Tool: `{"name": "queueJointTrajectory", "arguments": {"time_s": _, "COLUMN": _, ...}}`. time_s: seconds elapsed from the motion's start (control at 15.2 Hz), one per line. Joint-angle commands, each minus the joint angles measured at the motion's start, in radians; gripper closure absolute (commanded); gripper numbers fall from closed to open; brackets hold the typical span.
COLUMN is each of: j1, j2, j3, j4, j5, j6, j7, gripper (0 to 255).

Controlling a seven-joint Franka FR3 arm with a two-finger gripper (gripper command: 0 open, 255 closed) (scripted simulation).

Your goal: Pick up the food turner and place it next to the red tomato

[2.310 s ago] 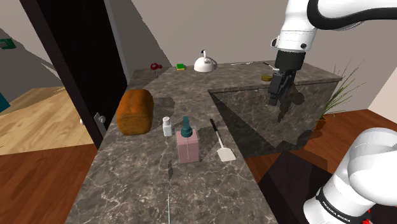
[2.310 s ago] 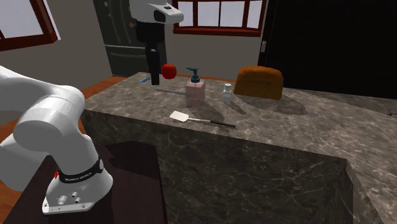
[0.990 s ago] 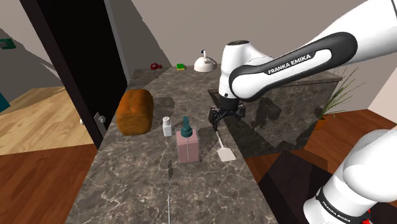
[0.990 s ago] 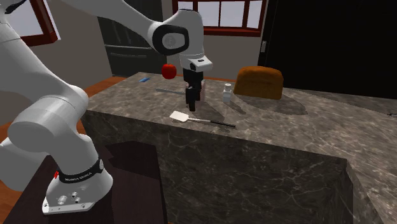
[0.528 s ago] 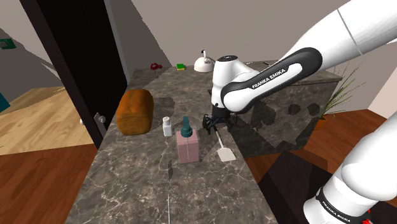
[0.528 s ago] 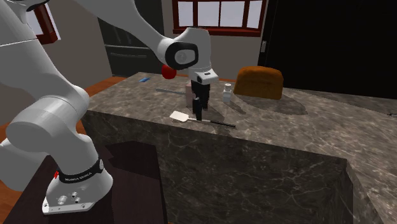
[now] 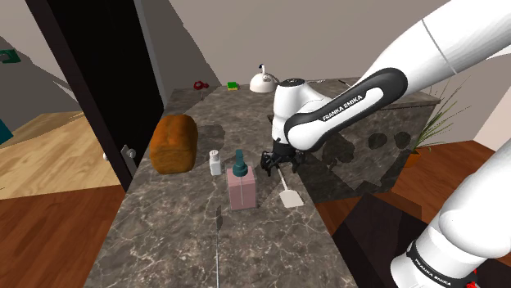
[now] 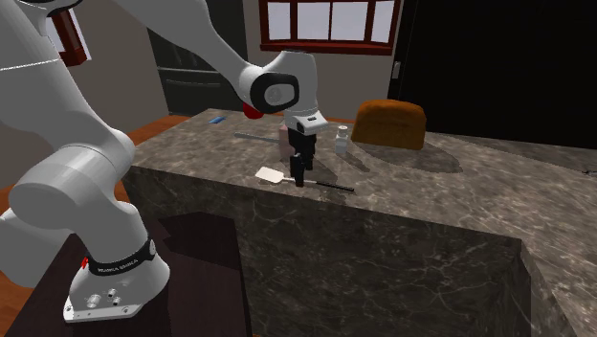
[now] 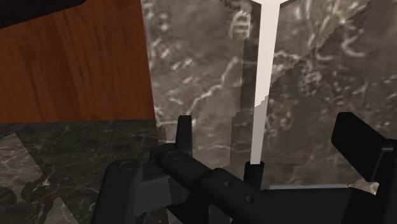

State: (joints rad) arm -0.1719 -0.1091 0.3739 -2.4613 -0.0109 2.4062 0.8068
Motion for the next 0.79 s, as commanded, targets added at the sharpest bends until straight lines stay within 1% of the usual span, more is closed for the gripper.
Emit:
{"name": "queueJointTrajectory", "arguments": {"time_s": 0.0, "j1": 0.000, "j2": 0.000, "j3": 0.000, "j4": 0.000, "j5": 0.000, "j6": 0.000, "j7": 0.000, "gripper": 0}}
{"name": "queueJointTrajectory", "arguments": {"time_s": 0.13, "j1": 0.000, "j2": 0.000, "j3": 0.000, "j4": 0.000, "j5": 0.000, "j6": 0.000, "j7": 0.000, "gripper": 0}}
{"name": "queueJointTrajectory", "arguments": {"time_s": 0.2, "j1": 0.000, "j2": 0.000, "j3": 0.000, "j4": 0.000, "j5": 0.000, "j6": 0.000, "j7": 0.000, "gripper": 255}}
{"name": "queueJointTrajectory", "arguments": {"time_s": 0.73, "j1": 0.000, "j2": 0.000, "j3": 0.000, "j4": 0.000, "j5": 0.000, "j6": 0.000, "j7": 0.000, "gripper": 255}}
